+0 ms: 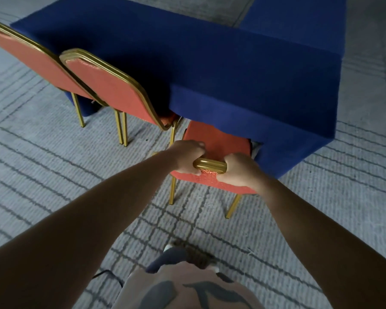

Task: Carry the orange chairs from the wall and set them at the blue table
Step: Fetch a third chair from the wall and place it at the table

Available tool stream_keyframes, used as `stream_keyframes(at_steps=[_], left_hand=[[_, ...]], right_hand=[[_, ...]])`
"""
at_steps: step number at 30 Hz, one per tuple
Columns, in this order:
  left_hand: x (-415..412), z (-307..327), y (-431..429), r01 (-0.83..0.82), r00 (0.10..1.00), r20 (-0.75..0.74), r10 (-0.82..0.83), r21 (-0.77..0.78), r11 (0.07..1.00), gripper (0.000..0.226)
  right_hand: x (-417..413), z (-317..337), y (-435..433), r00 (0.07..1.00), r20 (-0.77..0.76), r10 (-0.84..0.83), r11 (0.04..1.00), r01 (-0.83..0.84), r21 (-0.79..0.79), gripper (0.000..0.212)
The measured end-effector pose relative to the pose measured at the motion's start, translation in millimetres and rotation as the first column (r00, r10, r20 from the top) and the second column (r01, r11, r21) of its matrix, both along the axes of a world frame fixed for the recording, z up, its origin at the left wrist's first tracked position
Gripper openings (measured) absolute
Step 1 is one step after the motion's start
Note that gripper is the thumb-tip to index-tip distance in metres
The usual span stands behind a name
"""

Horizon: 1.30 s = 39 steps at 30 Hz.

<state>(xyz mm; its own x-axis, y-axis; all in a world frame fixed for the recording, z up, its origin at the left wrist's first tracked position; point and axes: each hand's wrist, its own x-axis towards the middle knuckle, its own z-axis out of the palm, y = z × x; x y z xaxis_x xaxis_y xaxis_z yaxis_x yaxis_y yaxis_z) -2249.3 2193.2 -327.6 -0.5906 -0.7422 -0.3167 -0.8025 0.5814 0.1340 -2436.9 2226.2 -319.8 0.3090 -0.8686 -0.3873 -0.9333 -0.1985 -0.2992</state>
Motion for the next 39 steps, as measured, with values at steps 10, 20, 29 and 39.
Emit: stream_keyframes(at_steps=[10, 20, 29, 39], left_hand=[[2.0, 5.6, -25.8, -0.128, 0.983, -0.127, 0.130, 0.023, 0.991, 0.042], [-23.4, 68.6, -151.1, -0.143, 0.959, -0.214, 0.185, 0.199, 0.970, 0.027], [-24.3, 78.5, -181.5, -0.049, 0.954, -0.267, 0.135, 0.306, 0.951, 0.024], [-22.5, 76.8, -197.2, 0.009, 0.970, -0.237, 0.048, 0.232, 0.973, 0.024]], right_hand=[[1.5, 15.3, -40.4, 0.997, -0.053, 0.063, 0.997, -0.061, 0.040, 0.019], [-17.3, 66.1, -150.0, 0.957, 0.153, -0.247, 0.961, 0.262, -0.086, 0.013], [-17.5, 75.8, -169.3, 0.944, 0.130, -0.304, 0.946, 0.316, -0.075, 0.006], [-11.4, 76.7, -176.3, 0.935, 0.171, -0.311, 0.937, 0.332, -0.111, 0.013]])
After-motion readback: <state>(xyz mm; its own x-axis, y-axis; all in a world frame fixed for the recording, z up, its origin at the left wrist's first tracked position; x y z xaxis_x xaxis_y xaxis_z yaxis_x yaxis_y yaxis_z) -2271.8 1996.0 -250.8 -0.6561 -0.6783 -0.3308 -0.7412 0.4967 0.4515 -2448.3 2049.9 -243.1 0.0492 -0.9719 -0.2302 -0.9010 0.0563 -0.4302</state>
